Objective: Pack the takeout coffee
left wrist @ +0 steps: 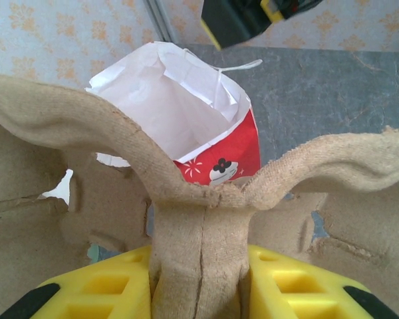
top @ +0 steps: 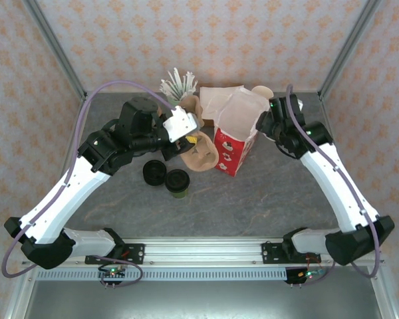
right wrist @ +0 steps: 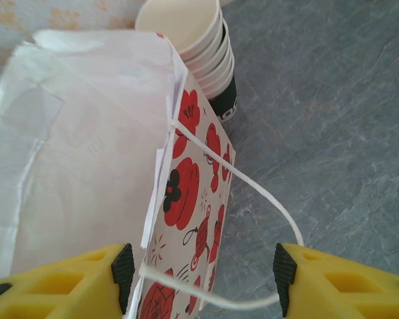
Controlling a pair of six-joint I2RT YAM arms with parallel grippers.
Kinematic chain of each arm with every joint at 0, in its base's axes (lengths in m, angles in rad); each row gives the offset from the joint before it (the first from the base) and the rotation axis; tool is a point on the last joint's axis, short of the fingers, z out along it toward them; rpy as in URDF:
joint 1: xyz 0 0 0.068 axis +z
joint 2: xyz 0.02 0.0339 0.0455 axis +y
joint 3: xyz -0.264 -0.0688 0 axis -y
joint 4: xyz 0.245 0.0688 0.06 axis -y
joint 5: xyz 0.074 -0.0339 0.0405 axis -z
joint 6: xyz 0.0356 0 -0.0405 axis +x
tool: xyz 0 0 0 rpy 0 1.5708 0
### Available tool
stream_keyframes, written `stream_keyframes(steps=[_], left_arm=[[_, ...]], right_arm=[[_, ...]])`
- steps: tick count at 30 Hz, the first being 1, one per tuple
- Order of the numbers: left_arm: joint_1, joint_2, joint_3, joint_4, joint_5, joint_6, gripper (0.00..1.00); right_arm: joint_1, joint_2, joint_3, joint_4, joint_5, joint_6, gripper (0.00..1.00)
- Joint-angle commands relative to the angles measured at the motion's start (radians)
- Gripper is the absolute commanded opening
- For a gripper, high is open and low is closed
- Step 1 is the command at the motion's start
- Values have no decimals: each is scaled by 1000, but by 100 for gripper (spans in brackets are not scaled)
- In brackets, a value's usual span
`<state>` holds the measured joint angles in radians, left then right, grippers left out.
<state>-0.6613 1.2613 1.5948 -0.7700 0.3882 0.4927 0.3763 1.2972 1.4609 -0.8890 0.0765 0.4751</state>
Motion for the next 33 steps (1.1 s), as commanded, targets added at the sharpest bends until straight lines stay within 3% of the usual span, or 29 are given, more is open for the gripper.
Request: stream_keyframes(steps=[1, 18, 22, 28, 33], left_arm=[[-6, -9, 32, 48, 19, -29, 34], [-6, 17, 42, 54, 15, -41, 34], [-6, 28, 59, 48, 32, -52, 34], [-6, 37, 95, 24, 119, -78, 34], [-14, 53, 137, -10, 193, -128, 33]], right_arm=[[-24, 36, 34, 26, -69, 17, 59], [-32, 88, 9, 64, -165, 36, 54], [-31, 97, 14, 55, -157, 22, 38], [-31, 110, 58, 2, -188, -48, 2], [-31, 71, 67, -26, -292, -130, 0]])
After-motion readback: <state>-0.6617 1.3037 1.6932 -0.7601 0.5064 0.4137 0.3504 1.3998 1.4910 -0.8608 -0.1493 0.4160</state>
